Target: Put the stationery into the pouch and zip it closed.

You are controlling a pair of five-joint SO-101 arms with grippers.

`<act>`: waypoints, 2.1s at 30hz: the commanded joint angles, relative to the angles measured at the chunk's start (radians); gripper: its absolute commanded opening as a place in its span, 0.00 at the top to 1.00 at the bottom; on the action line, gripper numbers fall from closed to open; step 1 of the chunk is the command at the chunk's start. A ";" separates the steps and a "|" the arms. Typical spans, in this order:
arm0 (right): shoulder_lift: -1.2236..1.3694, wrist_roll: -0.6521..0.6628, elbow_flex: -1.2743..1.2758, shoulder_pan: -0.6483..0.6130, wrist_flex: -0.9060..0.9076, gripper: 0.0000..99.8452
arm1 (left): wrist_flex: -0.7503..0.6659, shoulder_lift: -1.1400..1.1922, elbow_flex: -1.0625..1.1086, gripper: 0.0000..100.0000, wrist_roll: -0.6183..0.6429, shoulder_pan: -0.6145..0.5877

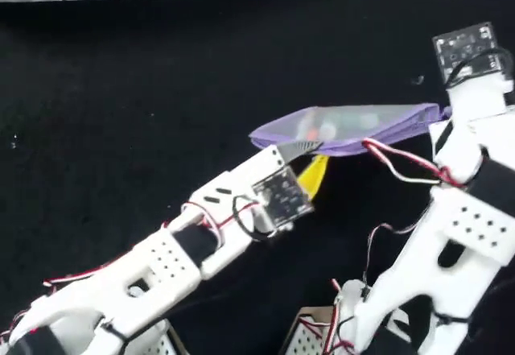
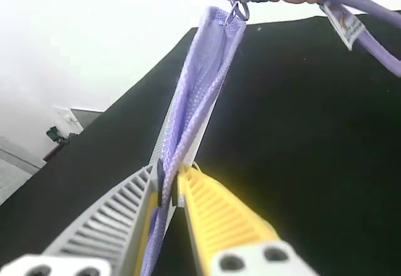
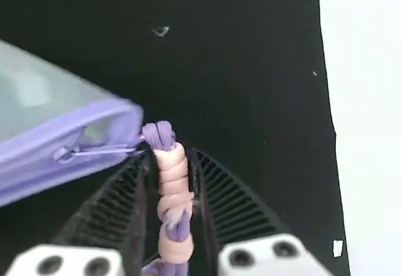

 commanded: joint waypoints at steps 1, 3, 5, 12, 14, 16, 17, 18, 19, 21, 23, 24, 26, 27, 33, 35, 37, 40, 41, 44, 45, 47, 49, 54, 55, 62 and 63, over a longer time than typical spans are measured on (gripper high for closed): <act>0.042 -0.002 -0.054 0.089 -0.087 0.99 | -0.009 -0.092 0.027 0.97 0.017 -0.079; 0.071 -0.002 -0.054 0.103 -0.117 0.99 | -0.009 -0.110 0.041 0.97 0.020 -0.101; 0.104 -0.003 -0.054 0.112 -0.144 0.99 | -0.008 -0.121 0.051 0.97 0.023 -0.128; 0.200 -0.011 -0.061 0.101 -0.167 0.99 | -0.008 -0.172 0.108 0.97 0.023 -0.156; 0.200 -0.040 -0.071 0.087 -0.164 0.98 | -0.008 -0.186 0.120 0.97 0.023 -0.151; 0.200 -0.087 -0.084 0.080 -0.150 0.97 | -0.008 -0.195 0.131 0.97 0.023 -0.150; 0.200 -0.112 -0.097 0.064 -0.133 0.94 | -0.008 -0.196 0.136 0.97 0.023 -0.150; 0.200 -0.133 -0.107 0.051 -0.117 0.91 | -0.008 -0.199 0.140 0.97 0.023 -0.153; 0.200 -0.150 -0.116 0.037 -0.101 0.89 | -0.008 -0.199 0.143 0.97 0.025 -0.154; 0.200 -0.190 -0.124 -0.002 -0.080 0.85 | -0.008 -0.199 0.154 0.97 0.025 -0.159; 0.200 -0.245 -0.119 -0.037 -0.074 0.82 | -0.008 -0.199 0.166 0.97 0.025 -0.159; 0.200 -0.275 -0.117 -0.052 -0.074 0.82 | -0.009 -0.199 0.170 0.97 0.025 -0.159; 0.200 -0.336 -0.117 -0.075 -0.074 0.81 | -0.009 -0.199 0.174 0.97 0.025 -0.159; 0.199 -0.365 -0.117 -0.086 -0.074 0.81 | -0.009 -0.199 0.174 0.97 0.025 -0.159; 0.096 -0.471 -0.073 -0.150 -0.072 0.81 | -0.009 -0.199 0.174 0.97 0.025 -0.160; 0.004 -0.477 -0.024 -0.183 -0.074 0.81 | -0.009 -0.199 0.176 0.97 0.025 -0.160; -0.105 -0.477 0.038 -0.221 -0.077 0.81 | -0.009 -0.199 0.179 0.97 0.025 -0.160; -0.251 -0.477 0.151 -0.270 -0.092 0.81 | -0.014 -0.199 0.188 0.97 0.025 -0.160; -0.288 -0.477 0.188 -0.287 -0.101 0.81 | -0.014 -0.199 0.188 0.97 0.025 -0.160; -0.349 -0.526 0.285 -0.315 -0.137 0.81 | -0.014 -0.199 0.188 0.97 0.025 -0.160; -0.357 -0.545 0.309 -0.322 -0.147 0.81 | -0.014 -0.199 0.188 0.97 0.025 -0.160; -0.369 -0.572 0.351 -0.350 -0.172 0.81 | -0.014 -0.199 0.188 0.97 0.025 -0.160; -0.380 -0.609 0.392 -0.379 -0.215 0.81 | -0.014 -0.199 0.188 0.97 0.025 -0.160; -0.426 -0.646 0.539 -0.427 -0.385 0.81 | -0.014 -0.199 0.188 0.97 0.025 -0.171; -0.433 -0.646 0.572 -0.428 -0.422 0.81 | -0.014 -0.199 0.188 0.97 0.025 -0.173; -0.437 -0.637 0.707 -0.361 -0.626 0.92 | -0.012 -0.199 0.189 0.97 0.025 -0.179; -0.440 -0.637 0.704 -0.338 -0.629 0.97 | -0.012 -0.199 0.189 0.97 0.025 -0.179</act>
